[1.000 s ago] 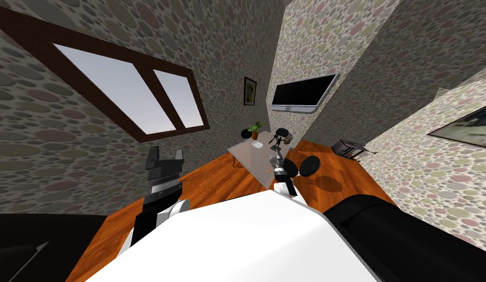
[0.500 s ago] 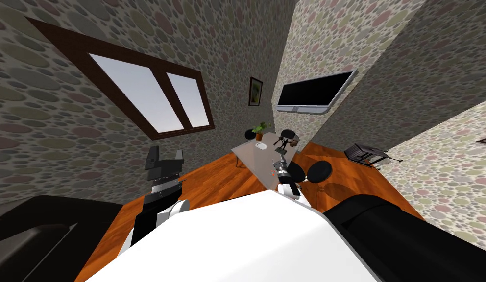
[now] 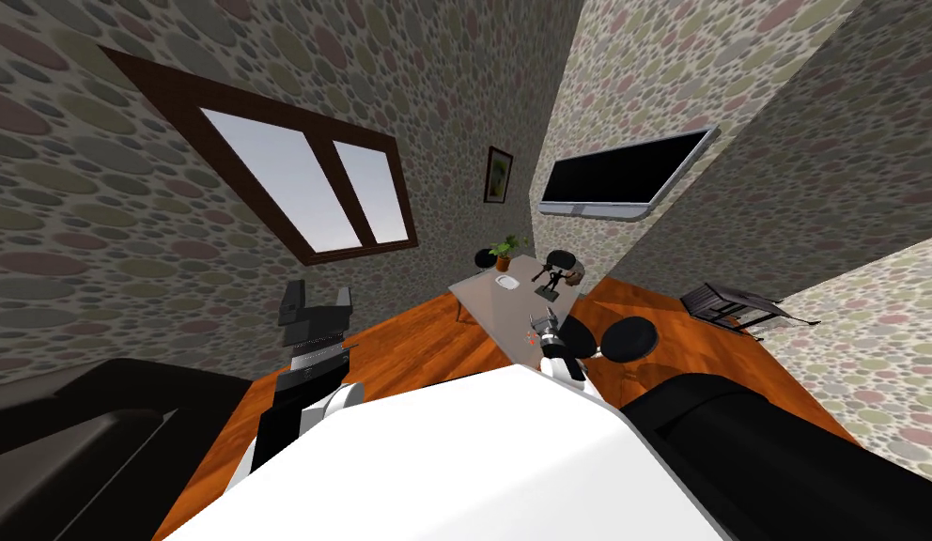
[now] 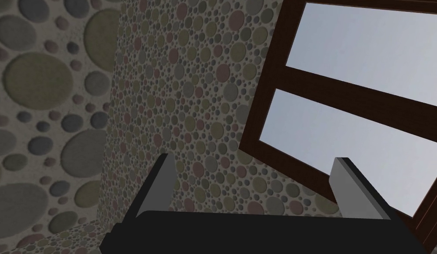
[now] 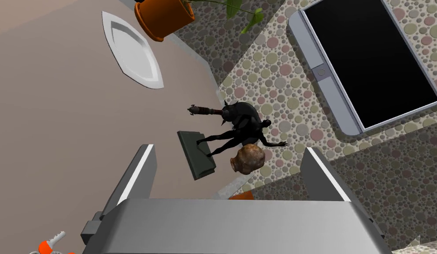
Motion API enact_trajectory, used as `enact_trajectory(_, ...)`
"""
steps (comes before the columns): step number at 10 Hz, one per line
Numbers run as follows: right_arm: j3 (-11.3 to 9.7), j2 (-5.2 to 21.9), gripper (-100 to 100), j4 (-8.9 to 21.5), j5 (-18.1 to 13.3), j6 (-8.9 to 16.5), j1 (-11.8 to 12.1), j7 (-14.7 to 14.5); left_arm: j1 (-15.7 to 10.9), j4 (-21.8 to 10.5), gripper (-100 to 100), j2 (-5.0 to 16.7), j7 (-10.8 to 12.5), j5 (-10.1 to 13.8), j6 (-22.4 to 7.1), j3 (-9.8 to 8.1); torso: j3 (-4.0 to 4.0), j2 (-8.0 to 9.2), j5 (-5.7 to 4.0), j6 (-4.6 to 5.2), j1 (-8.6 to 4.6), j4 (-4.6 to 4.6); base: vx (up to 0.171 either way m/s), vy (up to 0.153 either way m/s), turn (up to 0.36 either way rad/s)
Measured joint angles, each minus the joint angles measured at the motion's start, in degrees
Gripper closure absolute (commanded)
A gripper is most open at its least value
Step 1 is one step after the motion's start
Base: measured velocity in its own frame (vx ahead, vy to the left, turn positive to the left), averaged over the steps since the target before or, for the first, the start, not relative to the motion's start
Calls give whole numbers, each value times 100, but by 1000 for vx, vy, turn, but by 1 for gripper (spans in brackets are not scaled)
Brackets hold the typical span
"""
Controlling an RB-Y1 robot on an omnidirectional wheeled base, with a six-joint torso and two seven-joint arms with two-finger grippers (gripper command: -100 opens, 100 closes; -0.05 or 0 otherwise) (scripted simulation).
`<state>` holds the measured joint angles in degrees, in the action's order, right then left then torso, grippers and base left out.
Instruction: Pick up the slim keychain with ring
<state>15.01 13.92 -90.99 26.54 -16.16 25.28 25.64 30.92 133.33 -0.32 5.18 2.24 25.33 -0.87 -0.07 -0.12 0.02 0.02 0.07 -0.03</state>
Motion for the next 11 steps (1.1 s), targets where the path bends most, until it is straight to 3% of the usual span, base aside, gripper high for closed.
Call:
enact_trajectory(3, 167, 32, -100, 412, 214, 223, -128, 224, 0, 0, 0, 0, 0, 0, 0, 0, 1, 2, 0, 2, -2, 0, 38, 16, 119)
enact_trajectory(9, 557, 332, -100, 1560, 912, 657, -254, 1034, 0, 0, 0, 0, 0, 0, 0, 0, -1, -1, 0, 2, -3, -1, 48, 10, 101)
enact_trajectory(11, 766, 305, -100, 1836, 1104, 938, -334, 1175, 1, 0, 0, 0, 0, 0, 0, 0, -2, -3, -1, 2, -5, -1, 35, 1, 20)
